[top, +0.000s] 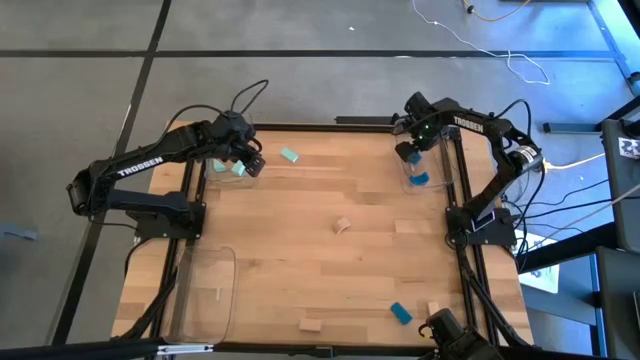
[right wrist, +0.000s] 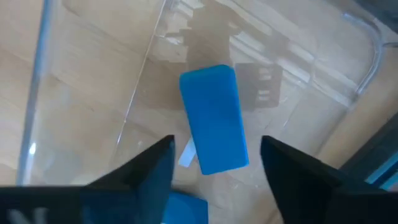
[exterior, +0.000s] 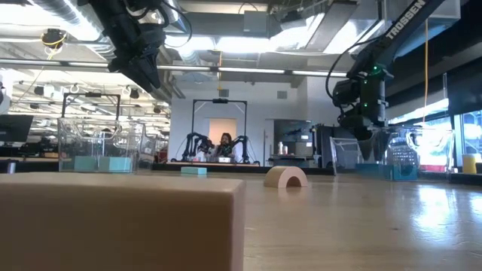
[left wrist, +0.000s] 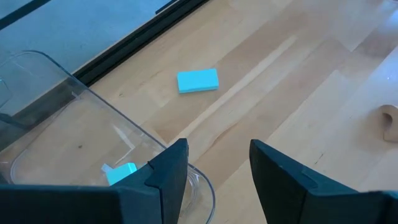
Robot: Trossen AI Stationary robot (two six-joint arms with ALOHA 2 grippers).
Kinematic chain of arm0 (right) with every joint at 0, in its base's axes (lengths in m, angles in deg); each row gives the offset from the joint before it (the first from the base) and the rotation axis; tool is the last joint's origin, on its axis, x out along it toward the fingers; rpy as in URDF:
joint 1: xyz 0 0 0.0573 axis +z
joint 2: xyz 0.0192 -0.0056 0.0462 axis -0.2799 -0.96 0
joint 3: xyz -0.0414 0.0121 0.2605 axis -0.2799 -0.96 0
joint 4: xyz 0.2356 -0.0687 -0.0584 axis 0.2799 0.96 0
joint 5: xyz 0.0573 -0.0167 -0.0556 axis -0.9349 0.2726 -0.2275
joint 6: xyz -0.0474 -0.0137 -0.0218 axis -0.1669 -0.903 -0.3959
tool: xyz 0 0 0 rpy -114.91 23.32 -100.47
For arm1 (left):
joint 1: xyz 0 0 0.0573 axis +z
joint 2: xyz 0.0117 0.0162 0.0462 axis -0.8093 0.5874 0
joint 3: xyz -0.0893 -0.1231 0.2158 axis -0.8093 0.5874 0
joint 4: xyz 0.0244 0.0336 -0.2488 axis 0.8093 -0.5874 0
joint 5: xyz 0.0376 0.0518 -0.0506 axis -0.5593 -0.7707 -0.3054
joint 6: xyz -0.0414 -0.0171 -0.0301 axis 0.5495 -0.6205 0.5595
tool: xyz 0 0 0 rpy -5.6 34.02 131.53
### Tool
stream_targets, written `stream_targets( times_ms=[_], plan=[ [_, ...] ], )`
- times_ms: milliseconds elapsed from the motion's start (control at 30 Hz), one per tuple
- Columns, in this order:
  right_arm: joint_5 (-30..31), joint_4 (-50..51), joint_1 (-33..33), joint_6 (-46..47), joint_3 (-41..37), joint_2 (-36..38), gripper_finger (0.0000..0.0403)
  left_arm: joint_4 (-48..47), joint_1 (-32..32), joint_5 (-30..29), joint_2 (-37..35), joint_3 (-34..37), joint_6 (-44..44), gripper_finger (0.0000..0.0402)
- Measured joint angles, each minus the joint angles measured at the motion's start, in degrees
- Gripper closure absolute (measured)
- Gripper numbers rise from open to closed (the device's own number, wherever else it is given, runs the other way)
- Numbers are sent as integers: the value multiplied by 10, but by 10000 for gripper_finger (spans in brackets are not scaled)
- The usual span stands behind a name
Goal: Sort & place blocks by color
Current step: Put the top blue block into the top right transparent bin, then put the top brown block into the bottom transparent bin
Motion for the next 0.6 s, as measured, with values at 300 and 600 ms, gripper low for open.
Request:
stream_targets(
  times_ms=[300,600],
  plan=[
    [0,-4,0,-6,0,0,146,0,0,0,0,0,0,238],
    [-1,28,12,-68,37,45,145,0,0,7,0,0,0,238]
  ],
)
